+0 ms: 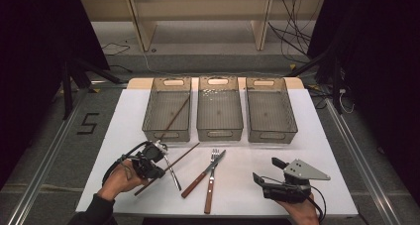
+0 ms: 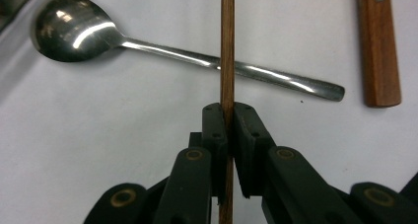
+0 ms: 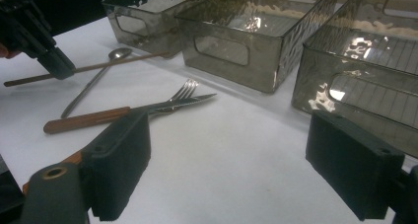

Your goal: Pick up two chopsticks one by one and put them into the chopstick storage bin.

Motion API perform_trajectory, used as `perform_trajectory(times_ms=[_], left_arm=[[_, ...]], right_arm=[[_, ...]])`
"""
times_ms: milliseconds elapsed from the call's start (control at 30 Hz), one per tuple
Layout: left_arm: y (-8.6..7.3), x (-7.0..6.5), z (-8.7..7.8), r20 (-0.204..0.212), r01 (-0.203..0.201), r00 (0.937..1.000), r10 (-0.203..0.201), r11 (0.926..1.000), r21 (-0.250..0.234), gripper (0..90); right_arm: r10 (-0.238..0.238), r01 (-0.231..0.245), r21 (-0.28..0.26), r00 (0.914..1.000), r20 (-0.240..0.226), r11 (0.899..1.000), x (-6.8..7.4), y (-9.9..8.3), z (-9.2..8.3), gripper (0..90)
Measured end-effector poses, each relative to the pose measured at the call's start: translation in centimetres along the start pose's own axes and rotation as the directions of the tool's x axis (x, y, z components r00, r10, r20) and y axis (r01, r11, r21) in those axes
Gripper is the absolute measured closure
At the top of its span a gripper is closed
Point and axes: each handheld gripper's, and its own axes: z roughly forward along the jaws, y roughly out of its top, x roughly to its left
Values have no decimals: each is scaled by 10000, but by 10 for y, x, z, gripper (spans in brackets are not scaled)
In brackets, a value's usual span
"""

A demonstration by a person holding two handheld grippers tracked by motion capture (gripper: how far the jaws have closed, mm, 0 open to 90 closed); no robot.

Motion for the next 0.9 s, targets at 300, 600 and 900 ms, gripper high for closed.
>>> perform_trajectory(times_ms=[300, 600, 900], left_arm=[[2, 4, -15, 127, 34, 9999, -26, 9979, -643, 838], [10, 16, -36, 149, 439, 9990, -420, 9846, -1693, 839], [23, 28, -46, -9, 741, 9971, -766, 9669, -2440, 838]], right_arm=[[-11, 11, 34, 10000, 6, 10000, 0, 0, 1, 179], [49, -49, 71, 10000, 24, 10000, -1, -1, 1, 179], [47, -47, 7, 10000, 21, 10000, -1, -1, 1, 179]])
